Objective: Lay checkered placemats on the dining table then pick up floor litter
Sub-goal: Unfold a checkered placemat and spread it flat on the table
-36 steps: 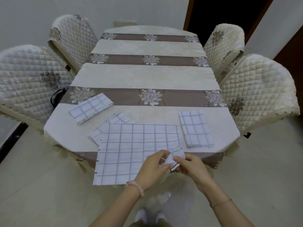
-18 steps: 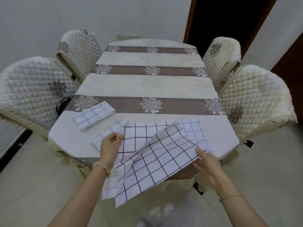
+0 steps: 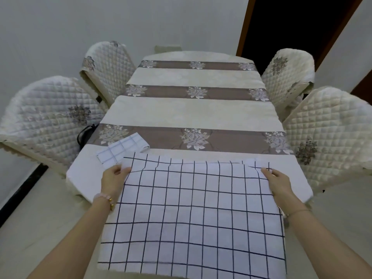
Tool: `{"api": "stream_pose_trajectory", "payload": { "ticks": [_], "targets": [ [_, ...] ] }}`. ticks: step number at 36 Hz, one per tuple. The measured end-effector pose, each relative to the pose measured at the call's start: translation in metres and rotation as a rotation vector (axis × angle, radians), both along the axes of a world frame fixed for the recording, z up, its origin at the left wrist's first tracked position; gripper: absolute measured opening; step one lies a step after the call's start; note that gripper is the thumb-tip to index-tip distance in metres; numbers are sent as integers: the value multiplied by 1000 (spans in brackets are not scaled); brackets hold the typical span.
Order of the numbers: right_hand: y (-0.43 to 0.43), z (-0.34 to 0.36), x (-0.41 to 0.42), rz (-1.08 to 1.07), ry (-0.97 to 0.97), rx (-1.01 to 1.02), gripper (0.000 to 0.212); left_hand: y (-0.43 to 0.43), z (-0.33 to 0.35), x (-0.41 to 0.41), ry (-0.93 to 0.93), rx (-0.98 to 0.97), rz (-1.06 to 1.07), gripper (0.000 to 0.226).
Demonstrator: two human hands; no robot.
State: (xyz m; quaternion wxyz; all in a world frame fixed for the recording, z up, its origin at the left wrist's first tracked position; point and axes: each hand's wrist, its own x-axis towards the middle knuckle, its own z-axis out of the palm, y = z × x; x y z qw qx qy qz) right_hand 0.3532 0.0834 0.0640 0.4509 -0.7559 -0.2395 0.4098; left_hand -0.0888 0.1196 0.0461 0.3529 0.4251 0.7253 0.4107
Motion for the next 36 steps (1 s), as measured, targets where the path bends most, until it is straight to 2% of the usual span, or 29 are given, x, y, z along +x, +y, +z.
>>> {"api": "stream_pose_trajectory", "payload": {
  "ticks": [5,9,13,16,17,20,22,26,31,36],
  "targets": [
    [5,-7,1,38,47,-74,20,1,-24,-3,52,-92,60,33],
    [-5,-12,1,146,71,-127,20,3,-34,-4,33,-139,120,29],
    [-22,-20,1,236,47,-188,31,3,-37,-9,14,-168,179,20],
    [-38,-25,1,295,-16,-222,17,2,-41,-14,-5,-181,186,19],
    [-43,-27,0,311,-36,-225,9,1,-41,-15,-26,-180,175,20],
    [-56,-33,-2,304,11,-224,4,-3,-39,-17,-161,-202,137,18],
    [-63,-34,-3,268,64,-227,3,-9,-35,-19,-251,-236,93,26],
    [-72,-37,-3,200,90,-218,5,-33,-33,-33,-327,-308,-12,19],
    [-84,-39,-1,197,53,-211,14,-73,-33,-49,-266,-359,-147,17],
    [-98,-41,-4,195,33,-198,29,-106,-32,-44,-220,-320,-159,11]
  ]
}}
